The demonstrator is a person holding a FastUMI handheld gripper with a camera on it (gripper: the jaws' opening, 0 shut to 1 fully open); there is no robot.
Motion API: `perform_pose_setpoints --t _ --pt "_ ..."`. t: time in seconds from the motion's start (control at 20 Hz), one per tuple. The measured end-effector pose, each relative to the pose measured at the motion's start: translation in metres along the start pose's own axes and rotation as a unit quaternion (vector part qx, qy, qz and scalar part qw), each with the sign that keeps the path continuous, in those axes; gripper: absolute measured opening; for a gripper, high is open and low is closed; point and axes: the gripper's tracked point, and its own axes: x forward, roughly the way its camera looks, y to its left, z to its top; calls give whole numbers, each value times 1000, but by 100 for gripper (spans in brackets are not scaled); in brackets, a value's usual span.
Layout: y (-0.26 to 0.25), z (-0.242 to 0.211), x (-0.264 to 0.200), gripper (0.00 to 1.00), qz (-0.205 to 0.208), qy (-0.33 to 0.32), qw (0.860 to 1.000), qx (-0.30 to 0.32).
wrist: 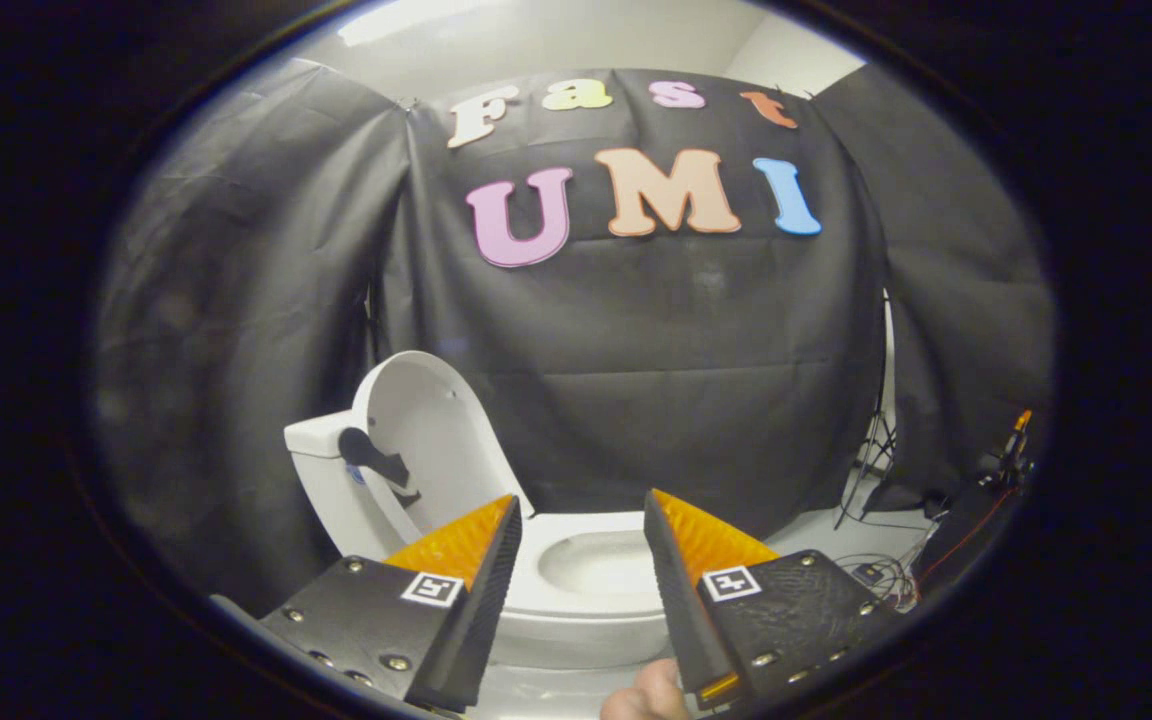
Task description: Open the toilet lid.
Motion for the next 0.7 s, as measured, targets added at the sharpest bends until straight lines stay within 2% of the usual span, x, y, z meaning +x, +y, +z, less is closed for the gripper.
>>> perform_pose_setpoints --t 0.1,0.4,0.55,0.7 --pt "-22 -3 -5 72 -7 -9 1000 -8" --pt "-61 14 -16 72 -18 -111 994 18" --pt "-80 -3 -13 72 -39 -80 996 -14" --pt "-89 -1 -9 72 -53 -70 996 -18"
